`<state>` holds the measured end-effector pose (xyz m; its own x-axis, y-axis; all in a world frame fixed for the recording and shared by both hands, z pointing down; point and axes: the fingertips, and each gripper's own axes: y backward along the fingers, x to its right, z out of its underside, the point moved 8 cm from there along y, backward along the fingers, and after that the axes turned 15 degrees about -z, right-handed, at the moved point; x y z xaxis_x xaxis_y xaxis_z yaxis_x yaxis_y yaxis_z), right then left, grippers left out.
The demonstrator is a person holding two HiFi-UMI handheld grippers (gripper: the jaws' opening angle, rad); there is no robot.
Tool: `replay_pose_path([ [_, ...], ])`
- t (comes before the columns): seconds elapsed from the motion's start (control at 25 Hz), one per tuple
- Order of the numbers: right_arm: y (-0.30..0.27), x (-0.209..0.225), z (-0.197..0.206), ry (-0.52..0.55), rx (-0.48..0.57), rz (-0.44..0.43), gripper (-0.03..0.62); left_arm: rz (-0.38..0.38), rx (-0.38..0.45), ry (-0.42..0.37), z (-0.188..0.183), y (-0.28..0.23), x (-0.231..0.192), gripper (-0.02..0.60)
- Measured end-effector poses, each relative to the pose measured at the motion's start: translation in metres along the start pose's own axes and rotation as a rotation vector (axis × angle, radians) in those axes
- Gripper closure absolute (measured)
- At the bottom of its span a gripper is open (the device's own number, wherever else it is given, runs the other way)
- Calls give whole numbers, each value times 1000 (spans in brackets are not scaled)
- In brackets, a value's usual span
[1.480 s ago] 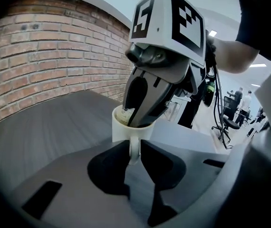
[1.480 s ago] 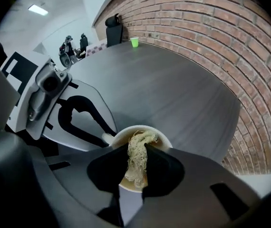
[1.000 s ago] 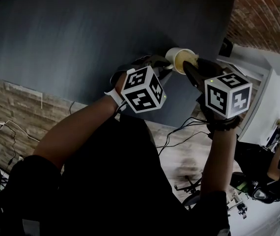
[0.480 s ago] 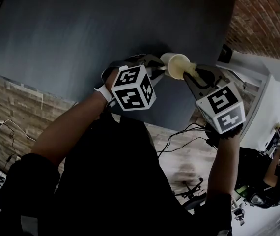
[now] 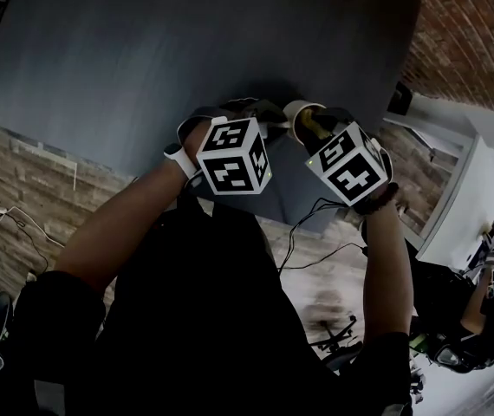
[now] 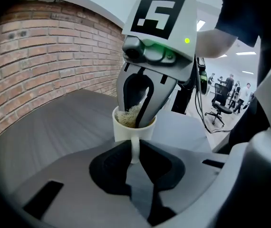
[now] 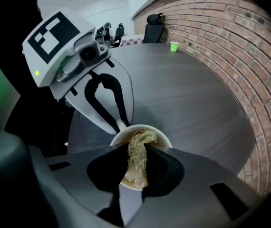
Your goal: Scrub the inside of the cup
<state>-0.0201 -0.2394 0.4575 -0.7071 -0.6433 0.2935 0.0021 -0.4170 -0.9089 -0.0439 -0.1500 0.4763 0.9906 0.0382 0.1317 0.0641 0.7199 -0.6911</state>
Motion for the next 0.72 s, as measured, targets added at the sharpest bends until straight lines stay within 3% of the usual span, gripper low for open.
replay_pose_path([
  [0.2, 25, -3, 6, -145, 134, -96, 511, -21, -2, -6, -1, -2, -4, 517],
  [0.44, 78, -14, 7, -187, 313, -145, 511, -22, -2, -22, -3, -3, -4, 517],
  [0.56, 107, -20, 3, -138, 315, -35, 511, -23, -3, -20, -4, -4, -4, 517],
  [0.64, 113, -23, -3, -80, 252, 80, 511, -23, -2, -16, -4, -5, -5, 517],
  [0.72, 101, -27, -8, -30, 172, 134, 511, -22, 0, -5, -3, -5, -5, 517],
])
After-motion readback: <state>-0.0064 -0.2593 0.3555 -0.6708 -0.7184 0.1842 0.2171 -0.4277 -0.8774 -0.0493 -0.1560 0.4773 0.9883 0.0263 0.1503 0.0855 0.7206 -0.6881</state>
